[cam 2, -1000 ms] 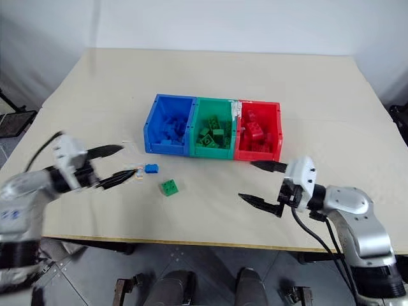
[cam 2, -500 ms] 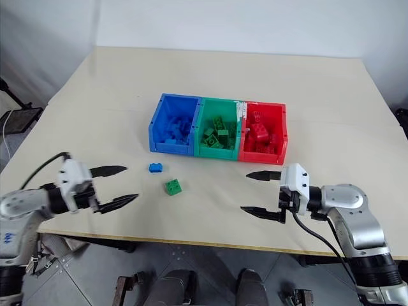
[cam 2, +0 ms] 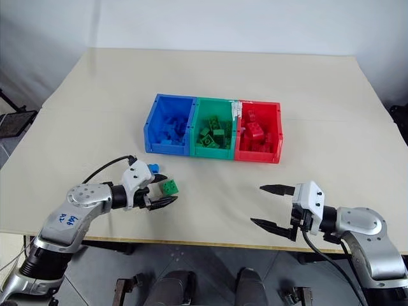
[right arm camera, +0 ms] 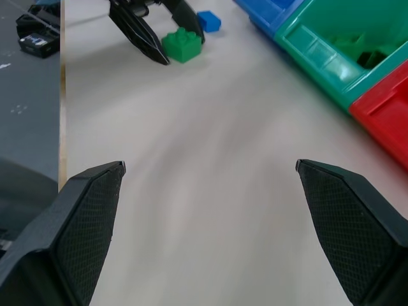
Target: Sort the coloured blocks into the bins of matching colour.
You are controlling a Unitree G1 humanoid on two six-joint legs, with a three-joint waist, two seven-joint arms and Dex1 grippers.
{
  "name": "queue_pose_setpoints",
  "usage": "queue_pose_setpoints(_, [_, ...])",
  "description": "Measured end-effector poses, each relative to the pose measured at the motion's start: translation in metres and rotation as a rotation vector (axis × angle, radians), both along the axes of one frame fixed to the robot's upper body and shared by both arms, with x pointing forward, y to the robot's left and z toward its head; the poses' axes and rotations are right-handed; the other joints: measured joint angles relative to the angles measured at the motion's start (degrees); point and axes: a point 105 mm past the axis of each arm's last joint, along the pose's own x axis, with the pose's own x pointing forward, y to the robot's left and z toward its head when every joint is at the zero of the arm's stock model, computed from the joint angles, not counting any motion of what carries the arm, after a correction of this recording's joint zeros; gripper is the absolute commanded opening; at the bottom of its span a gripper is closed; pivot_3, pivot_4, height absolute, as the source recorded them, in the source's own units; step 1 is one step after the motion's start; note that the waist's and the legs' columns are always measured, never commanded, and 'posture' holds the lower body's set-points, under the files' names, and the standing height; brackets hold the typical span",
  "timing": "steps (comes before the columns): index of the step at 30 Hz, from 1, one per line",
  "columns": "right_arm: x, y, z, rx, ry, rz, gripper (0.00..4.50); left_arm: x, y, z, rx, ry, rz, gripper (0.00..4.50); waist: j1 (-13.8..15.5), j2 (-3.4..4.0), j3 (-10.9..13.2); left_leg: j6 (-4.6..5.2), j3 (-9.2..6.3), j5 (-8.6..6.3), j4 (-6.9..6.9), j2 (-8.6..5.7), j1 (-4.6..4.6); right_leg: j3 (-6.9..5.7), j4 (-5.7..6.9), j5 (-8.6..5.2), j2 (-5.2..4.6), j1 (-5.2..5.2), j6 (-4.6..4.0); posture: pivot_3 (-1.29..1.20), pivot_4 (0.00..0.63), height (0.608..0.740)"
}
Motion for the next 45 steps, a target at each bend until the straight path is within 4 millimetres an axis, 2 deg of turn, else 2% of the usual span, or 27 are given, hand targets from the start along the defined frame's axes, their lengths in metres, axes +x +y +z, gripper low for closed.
queue_pose_setpoints(3, [0.000,0.000,0.000,0.004,-0.001,-0.005,4.50,0.000,-0.003,0.000,0.004,-0.001,-0.013,1.91,0.3,0.00,0.0,0.00,-0.01,0.00,-0.01,0.00,0.00,0.00,-0.02,0.00,0.00,0.00,0.00,0.00,0.150,0.740])
queue_pose_setpoints(5, [0.000,0.000,-0.001,0.008,0.001,-0.014,4.50,0.000,-0.006,0.000,0.002,-0.007,-0.024,1.49,0.5,0.00,0.0,0.00,-0.01,0.00,-0.01,-0.01,-0.01,0.00,-0.03,0.00,0.00,0.00,0.00,0.00,0.150,0.740])
queue_pose_setpoints(7, [-0.001,-0.001,-0.003,0.013,0.006,-0.027,4.50,0.001,-0.011,0.003,-0.007,-0.036,-0.056,1.49,0.5,0.00,0.0,0.00,-0.01,0.00,0.00,-0.01,-0.02,-0.01,-0.05,0.00,0.00,0.00,0.00,0.00,0.150,0.740])
queue_pose_setpoints(9, [0.000,-0.002,-0.004,0.021,0.007,-0.043,4.50,0.005,-0.019,0.014,-0.031,-0.101,-0.098,1.49,0.7,0.00,0.0,0.00,-0.01,0.00,0.02,-0.02,-0.02,-0.02,-0.06,0.00,-0.01,0.02,0.00,0.00,0.150,0.740])
queue_pose_setpoints(15, [0.013,-0.015,0.018,0.168,-0.093,-0.239,4.50,0.037,-0.053,0.086,-0.177,-0.353,-0.182,1.49,0.8,-0.02,0.0,0.00,-0.04,0.00,0.07,-0.07,-0.04,-0.06,-0.05,0.02,-0.02,0.05,0.03,0.00,0.150,0.740])
queue_pose_setpoints(17, [0.017,-0.020,0.024,0.226,-0.140,-0.317,4.50,0.053,-0.066,0.099,-0.215,-0.384,-0.187,1.49,0.8,-0.02,0.0,0.00,-0.01,0.01,0.08,-0.10,-0.04,-0.06,-0.03,0.02,-0.02,0.05,0.03,0.00,0.150,0.740])
queue_pose_setpoints(21, [0.024,-0.028,0.030,0.277,-0.209,-0.443,4.50,0.089,-0.093,0.105,-0.236,-0.386,-0.155,1.49,0.7,-0.05,0.0,0.04,0.04,0.03,0.07,-0.13,-0.07,-0.04,-0.07,0.04,-0.02,0.03,0.08,0.00,0.150,0.740])
queue_pose_setpoints(25, [0.025,-0.031,0.030,0.277,-0.238,-0.498,4.50,0.111,-0.108,0.112,-0.226,-0.455,-0.132,1.49,0.3,-0.07,0.0,0.04,0.12,0.03,-0.05,-0.10,-0.04,-0.03,-0.11,0.04,-0.02,-0.03,0.08,0.00,0.150,0.740])
queue_pose_setpoints(27, [0.023,-0.029,0.030,0.281,-0.246,-0.507,4.50,0.117,-0.111,0.106,-0.245,-0.433,-0.118,2.24,0.4,-0.07,0.0,0.05,0.12,0.03,-0.06,-0.10,-0.05,-0.04,-0.11,0.04,-0.02,-0.04,0.08,0.00,0.150,0.740])
queue_pose_setpoints(31, [0.020,-0.020,0.031,0.286,-0.246,-0.485,4.50,0.116,-0.112,0.093,-0.252,-0.391,-0.129,3.47,0.4,-0.15,0.1,0.06,0.11,0.03,-0.02,-0.11,-0.08,-0.04,-0.10,0.04,-0.02,-0.04,0.09,0.00,0.150,0.740])
queue_pose_setpoints(32, [0.020,-0.018,0.032,0.287,-0.243,-0.478,4.50,0.114,-0.109,0.095,-0.255,-0.402,-0.138,3.88,0.4,-0.15,0.1,0.06,0.11,0.03,-0.02,-0.10,-0.08,-0.04,-0.09,0.04,-0.02,-0.05,0.09,0.00,0.150,0.740])
queue_pose_setpoints(33, [0.020,-0.018,0.032,0.286,-0.241,-0.477,4.50,0.113,-0.106,0.096,-0.255,-0.413,-0.143,4.09,0.4,-0.15,0.1,0.06,0.11,0.03,-0.02,-0.10,-0.07,-0.04,-0.09,0.04,-0.02,-0.04,0.09,0.00,0.150,0.740])
queue_pose_setpoints(36, [0.020,-0.015,0.031,0.274,-0.234,-0.452,4.50,0.101,-0.079,0.097,-0.258,-0.464,-0.152,4.09,-0.2,-0.14,0.1,0.05,0.11,0.03,-0.05,-0.05,-0.04,-0.03,-0.07,0.04,-0.01,-0.05,0.08,0.00,0.150,0.740])
queue_pose_setpoints(38, [0.019,-0.009,0.030,0.250,-0.224,-0.398,4.50,0.089,-0.049,0.088,-0.247,-0.485,-0.129,4.09,-0.9,-0.14,0.1,0.05,0.12,0.03,-0.06,-0.02,0.00,-0.02,-0.04,0.04,-0.01,-0.06,0.08,0.00,0.150,0.740])
queue_pose_setpoints(40, [0.018,-0.004,0.026,0.222,-0.205,-0.341,4.50,0.076,-0.019,0.074,-0.232,-0.478,-0.088,4.45,-1.1,-0.14,0.1,0.04,0.12,0.04,-0.04,0.02,0.00,-0.04,-0.03,0.04,0.00,-0.06,0.08,0.00,0.150,0.740])
queue_pose_setpoints(41, [0.019,0.001,0.023,0.199,-0.185,-0.287,4.50,0.064,0.003,0.068,-0.235,-0.489,-0.051,4.48,-1.4,-0.14,0.1,0.04,0.13,0.04,-0.03,0.04,0.03,-0.01,-0.03,0.04,0.00,-0.06,0.08,0.00,0.150,0.740])
queue_pose_setpoints(45, [0.018,0.011,0.011,0.139,-0.115,-0.151,4.50,0.021,0.074,0.066,-0.214,-0.527,0.104,4.48,-1.0,-0.17,0.1,0.03,0.03,0.02,-0.02,0.18,0.02,-0.02,-0.05,0.03,-0.03,-0.04,0.04,0.00,0.150,0.740])
